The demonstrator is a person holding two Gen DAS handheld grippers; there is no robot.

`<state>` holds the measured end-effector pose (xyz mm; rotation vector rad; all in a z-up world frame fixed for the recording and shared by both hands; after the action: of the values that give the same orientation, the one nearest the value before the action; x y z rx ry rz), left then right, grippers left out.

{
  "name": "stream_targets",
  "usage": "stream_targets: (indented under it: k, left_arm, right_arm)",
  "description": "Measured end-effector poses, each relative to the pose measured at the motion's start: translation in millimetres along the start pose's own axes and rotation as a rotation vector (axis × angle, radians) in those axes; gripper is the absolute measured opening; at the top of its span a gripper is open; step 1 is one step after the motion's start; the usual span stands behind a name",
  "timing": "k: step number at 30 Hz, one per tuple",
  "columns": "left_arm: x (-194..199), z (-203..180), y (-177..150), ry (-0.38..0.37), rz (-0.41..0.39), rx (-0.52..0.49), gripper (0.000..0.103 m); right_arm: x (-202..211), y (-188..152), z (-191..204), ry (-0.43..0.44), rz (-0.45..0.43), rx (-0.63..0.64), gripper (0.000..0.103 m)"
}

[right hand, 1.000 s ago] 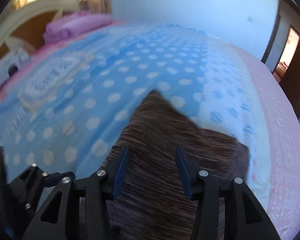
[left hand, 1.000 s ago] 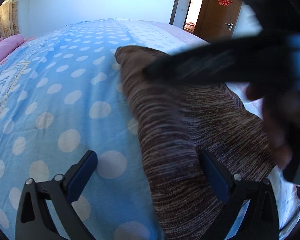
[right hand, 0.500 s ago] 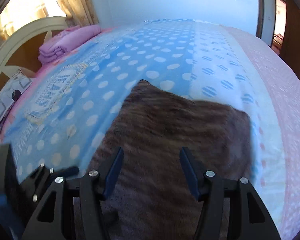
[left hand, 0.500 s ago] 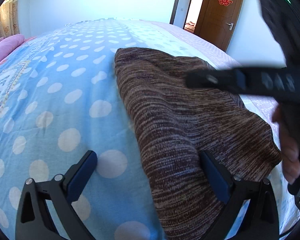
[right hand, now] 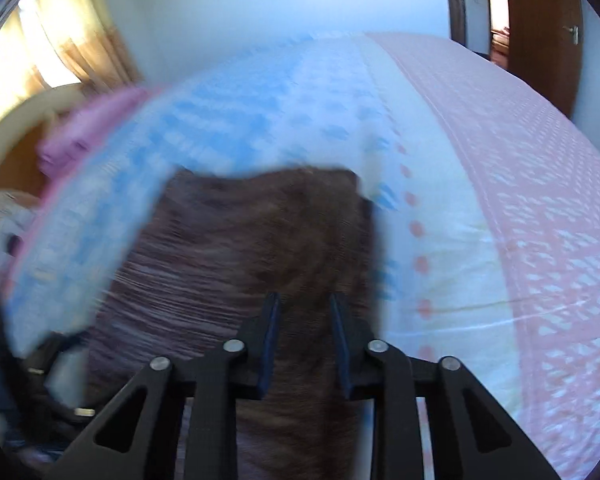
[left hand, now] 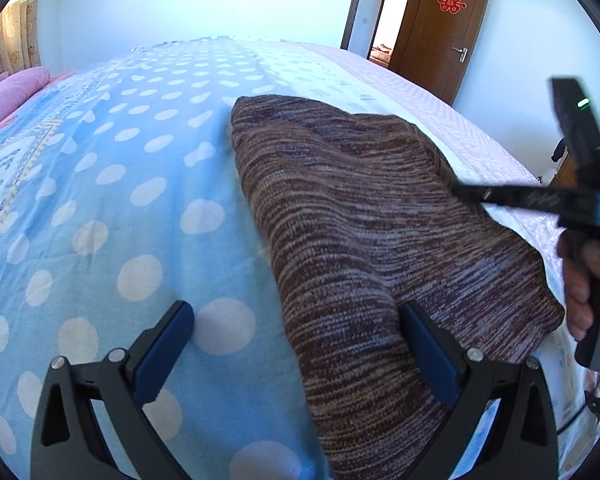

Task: Fold small clothes
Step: 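Move both grippers to the end of the folded brown sweater and close them on it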

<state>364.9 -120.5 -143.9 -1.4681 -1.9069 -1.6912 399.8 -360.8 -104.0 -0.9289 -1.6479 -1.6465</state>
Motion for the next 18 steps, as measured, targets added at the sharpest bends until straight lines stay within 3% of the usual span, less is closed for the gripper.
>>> stream_targets:
  k: [5,7,9,13,18]
  left_arm:
    - [8,-2,-2,0.017,-0.022,0.009,0.103]
    - [1,-6,-1,0.014,-0.003,0.012,0.103]
    - [-5,-7,1,0.006,0.019,0.007,0.103]
    - [-10,-8,3,0.0,0.035,0.003,0.103]
    - [-13,-7,6,-0.022,0.04,0.001,0.103]
  right_arm:
    - [-7,1,-11,0.064,0.002,-0.038,0.024]
    - [-8,5,-15,0.138,-0.015,-0.043,0.027]
    - [-12,11,-26,0.182,-0.024,-0.077,0.045]
    - [-33,25,-42,0.25,-0.018,-0.172,0.046]
    - [-57,35,-40,0.298,-0.001,-0.184,0.046]
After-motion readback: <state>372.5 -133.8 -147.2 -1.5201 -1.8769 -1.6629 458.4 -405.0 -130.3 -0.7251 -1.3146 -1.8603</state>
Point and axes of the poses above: each gripper's, at about its wrist camera, not at the fingertips, and x roughly against the way its jaws point, z to its left, y to its top, the point moved 2 cm from there along -x, roughly the way its jaws point, and after that the axes turned 12 degrees about -y, right-handed, at the moved point
